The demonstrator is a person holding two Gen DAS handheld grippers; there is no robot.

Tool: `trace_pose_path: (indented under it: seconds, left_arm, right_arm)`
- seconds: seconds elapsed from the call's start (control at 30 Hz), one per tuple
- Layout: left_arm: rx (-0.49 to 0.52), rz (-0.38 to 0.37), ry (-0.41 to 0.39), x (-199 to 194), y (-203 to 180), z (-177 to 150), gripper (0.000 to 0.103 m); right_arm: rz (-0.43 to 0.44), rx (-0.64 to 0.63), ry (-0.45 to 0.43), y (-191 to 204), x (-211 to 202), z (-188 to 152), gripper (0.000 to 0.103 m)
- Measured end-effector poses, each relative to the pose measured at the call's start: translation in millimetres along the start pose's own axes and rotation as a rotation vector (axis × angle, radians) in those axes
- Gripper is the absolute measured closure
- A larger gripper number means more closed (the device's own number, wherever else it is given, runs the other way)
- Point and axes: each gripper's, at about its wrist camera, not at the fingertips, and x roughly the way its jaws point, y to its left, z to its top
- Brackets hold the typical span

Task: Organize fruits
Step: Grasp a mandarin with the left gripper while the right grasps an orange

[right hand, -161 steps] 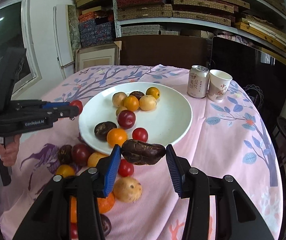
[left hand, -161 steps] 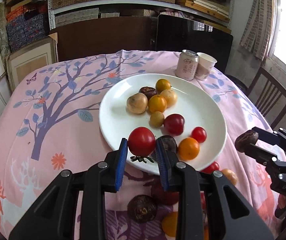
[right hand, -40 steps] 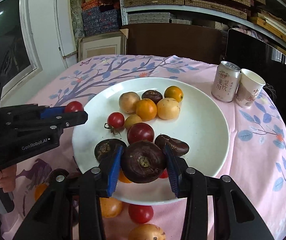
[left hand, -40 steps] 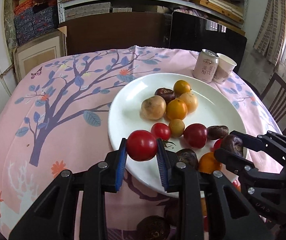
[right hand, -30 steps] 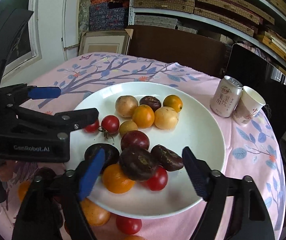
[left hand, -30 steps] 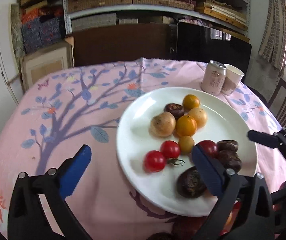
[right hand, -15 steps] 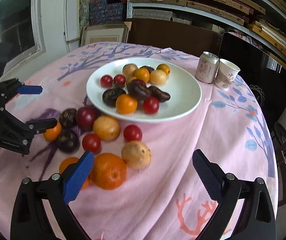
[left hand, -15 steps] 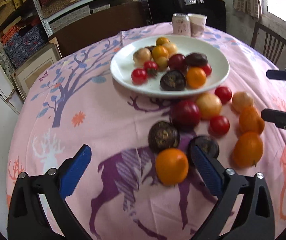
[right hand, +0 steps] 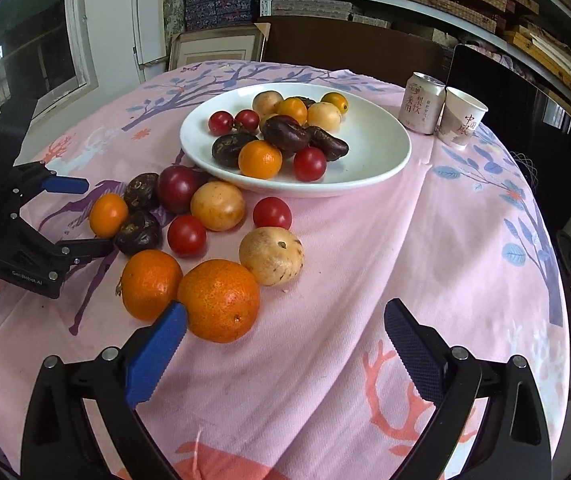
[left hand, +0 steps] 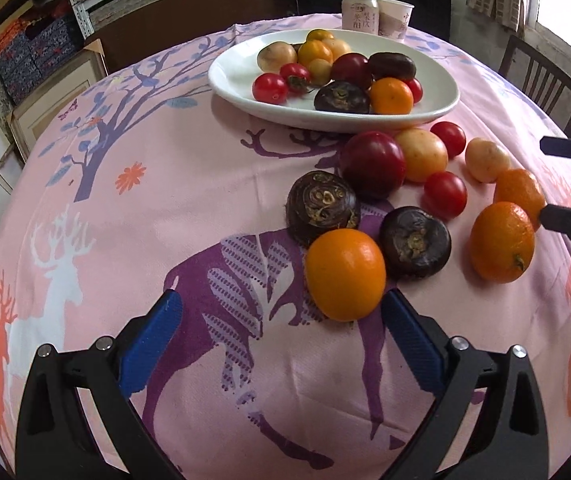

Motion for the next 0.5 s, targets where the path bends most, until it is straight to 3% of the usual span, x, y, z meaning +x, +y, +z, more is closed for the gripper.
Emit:
trace_pose_path:
  seconds: [0.17,0.27,0.33,0.4,0.43,0.47,0.5]
  left_arm:
    - [-0.056,-0.042,0.007,8,8,4,0.004]
    - [-0.055,-0.008,-0.014,9,8,6,0.004]
    - [-0.062,-0.001,-0.032,11,10,7,0.004]
    - [-0.073,-0.014,-0.05,11,13,6,0.005]
    - [-0.07,-0.017,-0.056,10,12,6,0.006]
    - [-0.056,-0.026,-0.066,8,10,6,0.017]
    - [-0.037,-0.038,-0.08,5,6,5,0.032]
  right_arm:
    - [-0.031,-0.069,0.036,24,18,5,0.004]
    - [-0.075,-0.065,0.023,30,28,9,0.004]
    - [-0.051,-0.035,0.003,26,31,8,0.004]
    - [0.014,0.021,0.014,20,34,4,0.011]
    - [0.054,0.038,0.013,19,33,3,0.021]
    - [0.08,0.043,0.011,20,32,2,0.032]
    - [0.076,0.038,0.009,22,30,1,0.033]
